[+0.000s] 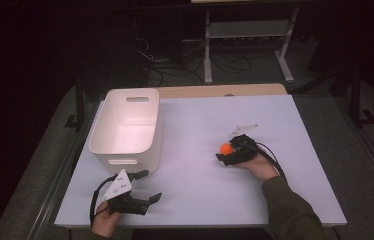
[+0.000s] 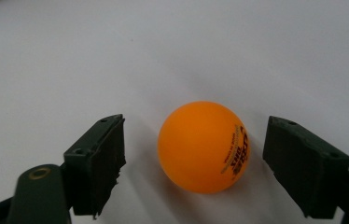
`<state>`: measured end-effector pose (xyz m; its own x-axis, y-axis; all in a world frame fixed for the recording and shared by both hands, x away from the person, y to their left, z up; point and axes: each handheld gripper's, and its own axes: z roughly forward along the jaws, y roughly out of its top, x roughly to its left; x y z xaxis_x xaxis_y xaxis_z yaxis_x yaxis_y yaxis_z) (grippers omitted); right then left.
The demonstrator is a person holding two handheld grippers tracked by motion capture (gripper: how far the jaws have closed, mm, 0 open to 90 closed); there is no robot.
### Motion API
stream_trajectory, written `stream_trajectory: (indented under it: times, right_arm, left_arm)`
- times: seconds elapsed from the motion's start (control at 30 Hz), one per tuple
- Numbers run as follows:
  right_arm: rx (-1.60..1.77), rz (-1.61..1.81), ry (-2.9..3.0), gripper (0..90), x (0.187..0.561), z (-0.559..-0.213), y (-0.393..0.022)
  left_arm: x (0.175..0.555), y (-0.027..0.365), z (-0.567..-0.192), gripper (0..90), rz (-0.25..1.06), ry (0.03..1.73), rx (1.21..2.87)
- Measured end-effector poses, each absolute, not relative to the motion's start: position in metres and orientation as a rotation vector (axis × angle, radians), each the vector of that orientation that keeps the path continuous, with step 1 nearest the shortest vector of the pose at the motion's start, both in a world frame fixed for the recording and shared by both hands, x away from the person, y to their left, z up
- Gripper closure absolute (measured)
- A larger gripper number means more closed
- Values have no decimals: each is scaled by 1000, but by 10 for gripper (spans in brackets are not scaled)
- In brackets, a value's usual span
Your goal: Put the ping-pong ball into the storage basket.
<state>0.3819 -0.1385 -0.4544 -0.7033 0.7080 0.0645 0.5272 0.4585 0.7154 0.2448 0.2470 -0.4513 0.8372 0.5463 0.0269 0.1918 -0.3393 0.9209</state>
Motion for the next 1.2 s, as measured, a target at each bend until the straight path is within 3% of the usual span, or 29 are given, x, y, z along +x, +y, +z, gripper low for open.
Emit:
stream_trajectory:
  times: [0.87,1.2]
  right_arm:
    - [1043,1068,2468,481,382,-454,-140]
    - [1036,1069,2473,492,382,-454,-141]
  left_arm:
    - [244,247,-451,141,407,549,1913]
    - [244,247,-451,142,409,549,1910]
